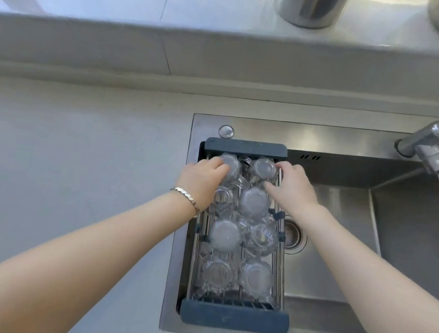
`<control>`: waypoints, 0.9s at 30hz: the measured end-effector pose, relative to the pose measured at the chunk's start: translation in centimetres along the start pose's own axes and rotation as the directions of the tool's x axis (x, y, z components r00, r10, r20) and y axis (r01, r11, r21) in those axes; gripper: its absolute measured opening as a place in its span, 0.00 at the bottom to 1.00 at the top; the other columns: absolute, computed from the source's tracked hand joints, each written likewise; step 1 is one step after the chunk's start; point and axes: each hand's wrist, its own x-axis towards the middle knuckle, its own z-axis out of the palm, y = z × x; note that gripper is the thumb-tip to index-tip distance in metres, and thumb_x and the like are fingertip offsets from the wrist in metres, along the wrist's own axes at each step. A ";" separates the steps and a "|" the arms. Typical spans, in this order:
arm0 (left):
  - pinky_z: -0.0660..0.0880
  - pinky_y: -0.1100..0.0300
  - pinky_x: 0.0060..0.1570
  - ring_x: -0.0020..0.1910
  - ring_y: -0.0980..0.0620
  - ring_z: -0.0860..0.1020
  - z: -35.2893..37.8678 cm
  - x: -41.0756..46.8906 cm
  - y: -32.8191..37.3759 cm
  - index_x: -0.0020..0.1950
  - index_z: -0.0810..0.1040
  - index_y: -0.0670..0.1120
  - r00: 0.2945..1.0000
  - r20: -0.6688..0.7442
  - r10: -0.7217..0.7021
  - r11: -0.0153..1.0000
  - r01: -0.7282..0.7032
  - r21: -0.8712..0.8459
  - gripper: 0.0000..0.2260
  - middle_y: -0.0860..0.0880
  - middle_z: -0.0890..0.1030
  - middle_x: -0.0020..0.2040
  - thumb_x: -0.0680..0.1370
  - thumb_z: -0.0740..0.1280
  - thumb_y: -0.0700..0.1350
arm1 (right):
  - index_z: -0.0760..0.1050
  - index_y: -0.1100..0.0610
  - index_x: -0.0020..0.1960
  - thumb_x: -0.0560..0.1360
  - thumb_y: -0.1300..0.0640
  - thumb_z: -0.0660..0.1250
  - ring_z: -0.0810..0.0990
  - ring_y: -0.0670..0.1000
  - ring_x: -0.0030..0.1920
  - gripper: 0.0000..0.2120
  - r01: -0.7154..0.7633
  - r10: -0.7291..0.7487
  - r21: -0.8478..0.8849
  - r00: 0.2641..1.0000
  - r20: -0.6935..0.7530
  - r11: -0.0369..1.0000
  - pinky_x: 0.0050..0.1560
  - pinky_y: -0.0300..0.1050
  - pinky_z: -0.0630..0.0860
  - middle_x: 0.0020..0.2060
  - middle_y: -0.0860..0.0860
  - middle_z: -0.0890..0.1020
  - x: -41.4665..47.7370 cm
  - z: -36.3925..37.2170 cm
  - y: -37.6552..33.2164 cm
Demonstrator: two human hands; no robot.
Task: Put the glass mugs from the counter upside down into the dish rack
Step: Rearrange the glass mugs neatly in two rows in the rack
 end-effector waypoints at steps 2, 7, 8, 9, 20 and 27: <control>0.69 0.52 0.62 0.68 0.44 0.68 -0.2 2.6 -0.4 0.70 0.63 0.46 0.992 0.094 0.084 0.984 -0.097 0.152 0.27 0.45 0.64 0.73 0.74 0.65 0.34 | 0.62 0.53 0.69 0.72 0.51 0.68 0.73 0.61 0.59 0.28 0.038 -0.029 -0.117 0.997 0.073 0.992 0.53 0.51 0.74 0.64 0.59 0.67 2.6 1.0 -0.8; 0.66 0.48 0.67 0.72 0.42 0.62 0.1 6.7 -0.6 0.73 0.57 0.49 0.919 0.330 0.215 0.862 -0.338 0.379 0.35 0.43 0.58 0.75 0.72 0.71 0.38 | 0.61 0.48 0.68 0.66 0.51 0.73 0.76 0.62 0.54 0.35 0.025 0.000 -0.197 0.992 0.125 0.980 0.51 0.52 0.77 0.62 0.58 0.66 5.3 1.8 -1.8; 0.66 0.48 0.66 0.71 0.41 0.62 0.4 7.2 -0.8 0.73 0.58 0.50 0.905 0.348 0.243 0.842 -0.375 0.388 0.34 0.44 0.57 0.76 0.72 0.71 0.39 | 0.62 0.49 0.68 0.66 0.51 0.74 0.77 0.62 0.55 0.34 0.027 -0.006 -0.193 0.994 0.109 0.981 0.52 0.52 0.76 0.61 0.58 0.68 5.4 2.0 -1.7; 0.66 0.47 0.66 0.71 0.41 0.61 0.6 7.4 -1.0 0.72 0.59 0.51 0.894 0.360 0.267 0.828 -0.404 0.389 0.32 0.44 0.55 0.76 0.72 0.70 0.39 | 0.63 0.50 0.67 0.66 0.50 0.74 0.76 0.62 0.56 0.33 0.032 -0.015 -0.187 0.996 0.092 0.982 0.53 0.52 0.76 0.60 0.58 0.70 5.5 2.2 -1.6; 0.69 0.47 0.62 0.65 0.42 0.69 0.1 8.1 -1.4 0.69 0.63 0.48 0.857 0.369 0.360 0.735 -0.503 0.454 0.24 0.42 0.68 0.69 0.75 0.67 0.39 | 0.68 0.50 0.62 0.61 0.51 0.74 0.77 0.58 0.56 0.32 0.089 -0.090 -0.103 0.996 -0.008 0.991 0.52 0.48 0.74 0.57 0.53 0.77 3.5 -1.3 -1.9; 0.76 0.50 0.52 0.58 0.42 0.75 -0.8 8.2 -0.8 0.66 0.66 0.46 0.945 0.320 0.060 0.955 -0.148 0.258 0.26 0.42 0.73 0.60 0.72 0.71 0.51 | 0.69 0.47 0.65 0.63 0.48 0.74 0.73 0.51 0.51 0.31 -0.085 0.119 0.276 0.987 -0.107 0.957 0.50 0.42 0.67 0.57 0.53 0.73 -0.1 -4.8 -0.6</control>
